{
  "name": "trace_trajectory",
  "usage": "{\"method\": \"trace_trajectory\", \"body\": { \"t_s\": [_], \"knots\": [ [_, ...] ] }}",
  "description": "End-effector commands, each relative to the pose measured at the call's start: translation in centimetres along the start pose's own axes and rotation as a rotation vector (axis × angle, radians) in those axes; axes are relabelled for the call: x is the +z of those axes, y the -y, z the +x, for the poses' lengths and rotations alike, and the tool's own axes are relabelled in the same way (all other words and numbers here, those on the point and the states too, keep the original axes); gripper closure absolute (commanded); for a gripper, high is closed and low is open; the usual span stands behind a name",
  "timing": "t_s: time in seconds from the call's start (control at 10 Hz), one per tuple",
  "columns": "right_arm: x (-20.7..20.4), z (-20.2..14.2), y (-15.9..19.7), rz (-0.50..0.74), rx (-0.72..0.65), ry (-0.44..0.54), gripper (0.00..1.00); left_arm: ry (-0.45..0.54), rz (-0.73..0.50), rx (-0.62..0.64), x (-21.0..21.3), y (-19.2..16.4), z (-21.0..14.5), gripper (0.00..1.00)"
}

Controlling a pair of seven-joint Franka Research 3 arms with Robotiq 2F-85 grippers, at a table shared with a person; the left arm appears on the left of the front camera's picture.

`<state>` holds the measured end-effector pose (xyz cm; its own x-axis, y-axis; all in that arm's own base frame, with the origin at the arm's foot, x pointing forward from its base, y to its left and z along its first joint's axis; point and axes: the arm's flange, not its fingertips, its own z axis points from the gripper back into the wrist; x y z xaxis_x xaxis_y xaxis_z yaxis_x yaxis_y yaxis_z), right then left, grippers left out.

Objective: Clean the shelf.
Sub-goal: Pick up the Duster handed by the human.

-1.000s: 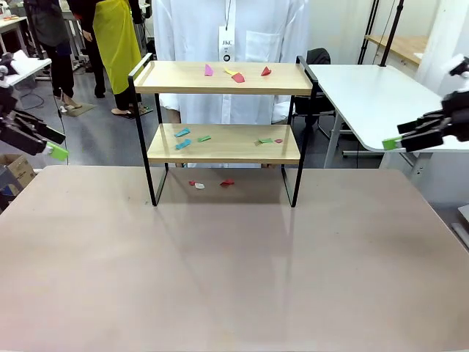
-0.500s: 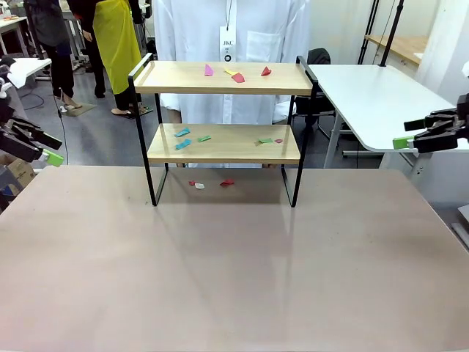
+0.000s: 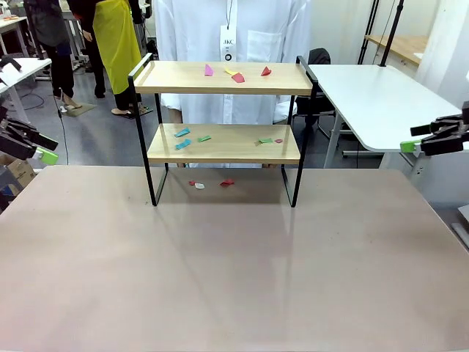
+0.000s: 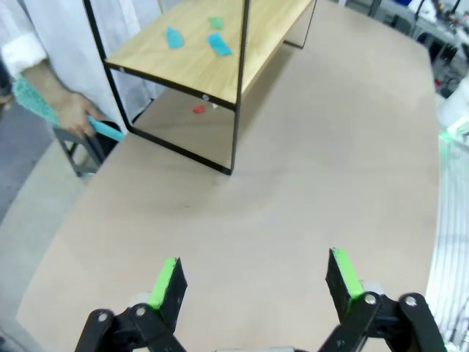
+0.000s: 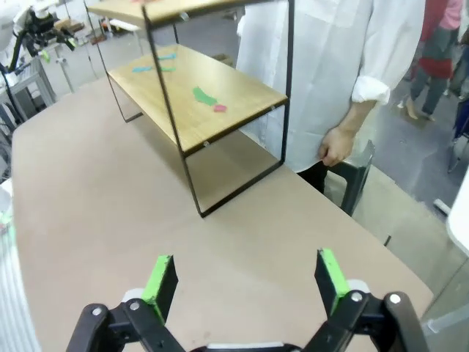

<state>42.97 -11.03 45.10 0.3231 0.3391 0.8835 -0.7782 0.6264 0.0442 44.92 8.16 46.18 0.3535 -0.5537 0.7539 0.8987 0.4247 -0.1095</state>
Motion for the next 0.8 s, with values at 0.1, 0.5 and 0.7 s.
{"method": "trace_trajectory", "body": {
  "t_s": [0.1, 0.5, 0.7],
  "knots": [
    [-1.1, -2.1, 6.7, 0.108, 0.039, 0.098, 0.00, 0.179, -0.138, -0.025, 0.7, -6.0, -2.2, 0.00],
    [-1.0, -4.8, 11.0, 0.154, 0.039, 0.176, 0.00, 0.379, -0.162, -0.054, 1.3, -10.3, -4.5, 0.00],
    [-0.5, -5.5, 12.5, 0.148, 0.020, 0.215, 0.00, 0.445, -0.137, -0.095, 1.7, -11.2, -5.5, 0.00]
  ]
}}
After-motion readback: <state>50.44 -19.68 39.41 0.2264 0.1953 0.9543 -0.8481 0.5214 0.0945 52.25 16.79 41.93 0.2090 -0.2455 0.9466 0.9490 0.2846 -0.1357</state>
